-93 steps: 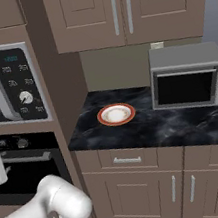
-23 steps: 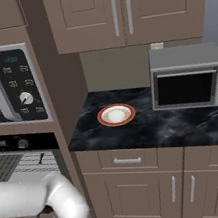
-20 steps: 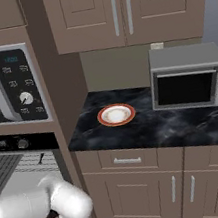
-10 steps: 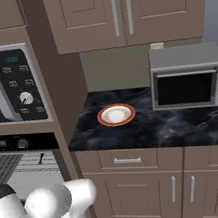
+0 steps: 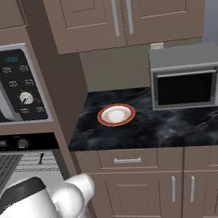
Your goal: Take the fish from the oven and place it on the plate on the counter.
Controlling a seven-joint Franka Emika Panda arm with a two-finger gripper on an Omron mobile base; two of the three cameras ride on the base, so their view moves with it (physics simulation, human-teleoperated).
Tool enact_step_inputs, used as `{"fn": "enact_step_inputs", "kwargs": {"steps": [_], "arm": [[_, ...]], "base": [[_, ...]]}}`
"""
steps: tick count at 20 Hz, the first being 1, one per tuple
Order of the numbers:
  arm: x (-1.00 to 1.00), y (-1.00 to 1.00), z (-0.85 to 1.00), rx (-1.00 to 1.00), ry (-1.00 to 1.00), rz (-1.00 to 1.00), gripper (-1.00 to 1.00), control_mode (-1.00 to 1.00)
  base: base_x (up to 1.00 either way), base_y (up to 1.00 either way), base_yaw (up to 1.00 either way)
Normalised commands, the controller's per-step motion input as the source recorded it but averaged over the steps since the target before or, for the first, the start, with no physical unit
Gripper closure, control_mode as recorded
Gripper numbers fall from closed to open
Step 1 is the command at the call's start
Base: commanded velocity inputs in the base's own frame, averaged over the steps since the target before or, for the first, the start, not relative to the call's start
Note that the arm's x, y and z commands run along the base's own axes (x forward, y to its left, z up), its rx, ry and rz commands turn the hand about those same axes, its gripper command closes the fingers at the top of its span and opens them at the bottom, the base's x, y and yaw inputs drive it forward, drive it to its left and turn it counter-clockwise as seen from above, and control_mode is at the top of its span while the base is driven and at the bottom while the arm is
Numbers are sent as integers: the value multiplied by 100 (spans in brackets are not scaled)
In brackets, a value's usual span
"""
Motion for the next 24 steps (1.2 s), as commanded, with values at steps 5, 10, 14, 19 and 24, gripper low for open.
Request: {"fn": "enact_step_inputs", "kwargs": {"steps": [5, 10, 14, 19, 24], "arm": [[15, 0, 46, 0, -18, -11, 100, -100], [46, 0, 36, 0, -2, -2, 100, -100], [71, 0, 12, 0, -7, 0, 100, -100], [76, 0, 5, 0, 0, 0, 100, -100], [70, 0, 0, 0, 0, 0, 100, -100]], "base": [[0, 0, 0], [0, 0, 0], [0, 0, 0], [0, 0, 0], [0, 0, 0]]}}
